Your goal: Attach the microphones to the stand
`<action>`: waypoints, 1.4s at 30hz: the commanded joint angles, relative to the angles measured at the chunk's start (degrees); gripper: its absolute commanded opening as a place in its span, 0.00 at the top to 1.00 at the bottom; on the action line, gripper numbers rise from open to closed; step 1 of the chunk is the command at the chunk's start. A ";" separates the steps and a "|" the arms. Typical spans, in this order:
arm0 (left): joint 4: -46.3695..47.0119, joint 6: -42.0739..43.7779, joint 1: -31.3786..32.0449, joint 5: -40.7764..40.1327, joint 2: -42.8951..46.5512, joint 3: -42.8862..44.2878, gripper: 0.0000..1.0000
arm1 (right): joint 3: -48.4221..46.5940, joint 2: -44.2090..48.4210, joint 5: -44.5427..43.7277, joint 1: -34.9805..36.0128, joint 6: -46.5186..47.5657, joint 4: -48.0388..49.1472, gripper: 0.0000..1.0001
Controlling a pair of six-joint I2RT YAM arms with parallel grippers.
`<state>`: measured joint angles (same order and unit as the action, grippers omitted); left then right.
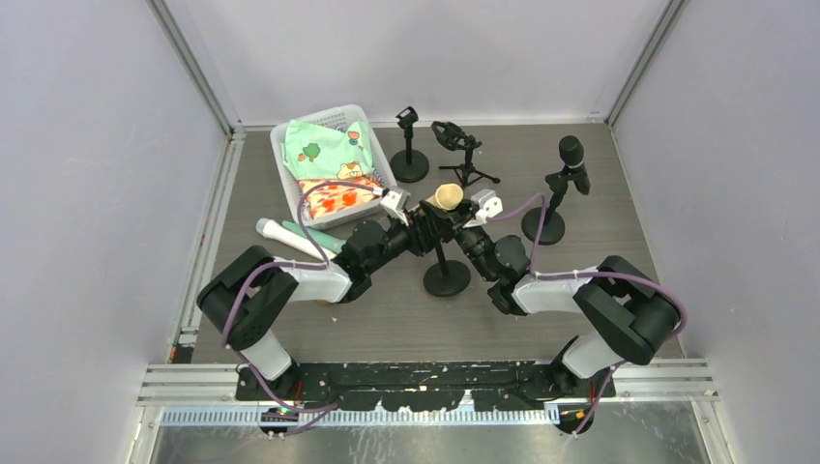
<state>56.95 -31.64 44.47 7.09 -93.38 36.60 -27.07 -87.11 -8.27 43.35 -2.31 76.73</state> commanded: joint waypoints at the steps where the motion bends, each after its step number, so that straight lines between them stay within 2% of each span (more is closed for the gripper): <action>1: 12.92 5.04 1.81 6.69 5.67 4.29 1.00 | 5.38 -7.44 -0.97 -0.07 -0.44 -20.23 0.99; 2: 12.90 5.05 1.79 6.44 5.67 4.15 1.00 | 5.70 -7.01 -1.30 -0.09 -1.13 -19.22 0.93; 5: 12.61 5.14 1.61 5.71 5.84 3.52 1.00 | 6.68 -3.64 -2.32 -0.07 -2.83 -17.60 0.66; 7: 12.14 5.33 1.50 5.46 5.89 3.19 1.00 | 6.85 0.22 -3.04 -0.11 -3.71 -17.98 0.54; 10: 11.64 5.77 1.41 4.97 5.95 2.55 1.00 | 6.05 7.77 -3.70 -0.05 -4.16 -21.33 0.42; 14: 11.52 5.99 1.38 3.47 5.82 1.74 1.00 | 5.00 18.06 -3.28 -0.09 -5.75 -25.46 0.32; 20: 10.55 7.52 1.32 2.49 5.97 1.21 1.00 | 3.99 34.06 0.06 -0.11 -7.97 -38.19 0.26; 25: 8.20 11.00 1.33 2.40 6.55 1.34 1.00 | -1.16 44.14 2.59 -0.11 -8.74 -59.43 0.25; 29: 5.16 14.33 1.33 2.73 7.40 1.68 1.00 | -9.18 47.86 2.97 -0.10 -10.26 -78.15 0.24; 32: 3.33 16.69 1.38 3.35 8.03 1.80 1.00 | -16.41 46.74 3.37 -0.06 -12.49 -88.85 0.22; 36: 2.31 18.28 1.32 4.16 8.47 1.64 1.00 | -27.39 40.57 3.90 -0.07 -14.91 -100.40 0.17; 42: 2.29 18.89 1.32 5.82 8.91 1.26 1.00 | -37.88 31.02 4.15 -1.15 -17.86 -108.83 0.11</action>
<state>52.36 -14.20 45.98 11.00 -88.25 36.58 -60.05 -51.90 -5.26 43.03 -17.12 -22.09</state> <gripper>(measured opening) 0.279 0.872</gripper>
